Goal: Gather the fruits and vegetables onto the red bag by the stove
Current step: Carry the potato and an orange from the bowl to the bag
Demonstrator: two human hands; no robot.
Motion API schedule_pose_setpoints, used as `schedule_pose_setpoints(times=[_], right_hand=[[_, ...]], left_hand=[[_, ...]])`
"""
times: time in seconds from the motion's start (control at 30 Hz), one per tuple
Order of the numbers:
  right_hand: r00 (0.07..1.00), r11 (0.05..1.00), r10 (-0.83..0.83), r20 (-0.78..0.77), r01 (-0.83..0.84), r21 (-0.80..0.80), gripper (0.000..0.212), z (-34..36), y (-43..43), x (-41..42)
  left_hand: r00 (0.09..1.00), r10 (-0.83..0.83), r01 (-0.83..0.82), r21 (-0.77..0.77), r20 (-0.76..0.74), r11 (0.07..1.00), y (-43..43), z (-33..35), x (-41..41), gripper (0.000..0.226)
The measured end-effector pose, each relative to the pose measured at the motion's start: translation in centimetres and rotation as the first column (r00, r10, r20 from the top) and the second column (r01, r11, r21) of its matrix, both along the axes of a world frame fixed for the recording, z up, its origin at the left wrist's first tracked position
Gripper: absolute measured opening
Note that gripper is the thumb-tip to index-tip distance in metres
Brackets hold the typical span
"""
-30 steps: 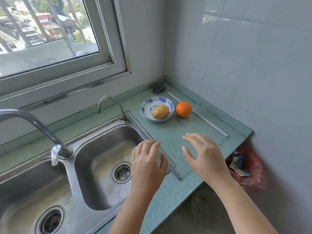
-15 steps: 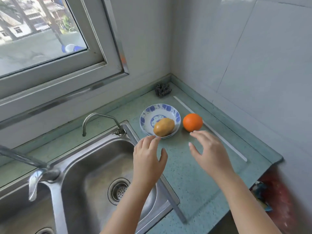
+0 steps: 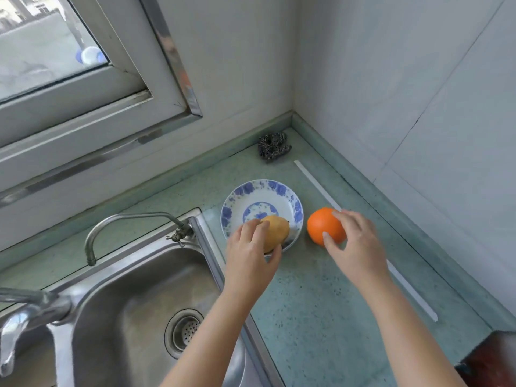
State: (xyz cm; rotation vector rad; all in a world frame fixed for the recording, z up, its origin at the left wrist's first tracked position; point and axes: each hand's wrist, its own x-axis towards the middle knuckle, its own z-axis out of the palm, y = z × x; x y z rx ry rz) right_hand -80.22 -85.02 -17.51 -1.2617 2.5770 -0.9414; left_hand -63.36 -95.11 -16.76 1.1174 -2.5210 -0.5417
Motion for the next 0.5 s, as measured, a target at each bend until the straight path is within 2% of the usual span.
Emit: schedule_pose_setpoints(times=[0.2, 0.37, 0.5], right_hand=[[0.988, 0.999, -0.013, 0.154, 0.017, -0.030, 0.047, -1.4, -1.7, -0.6], [0.979, 0.997, -0.019, 0.205, 0.033, -0.065, 0.048, -2.0, -2.6, -0.4], [0.968, 0.996, -0.008, 0.252, 0.029, -0.079, 0.055, -2.3, -2.7, 0.0]], left_hand=[[1.000, 0.023, -0.023, 0.038, -0.006, 0.999, -0.9, -1.3, -1.2, 0.046], [0.998, 0.054, -0.051, 0.081, -0.043, 0.995, -1.2, -1.8, -1.4, 0.055], [0.996, 0.080, -0.071, 0.193, -0.038, 0.979, -1.3, -2.0, -1.7, 0.060]])
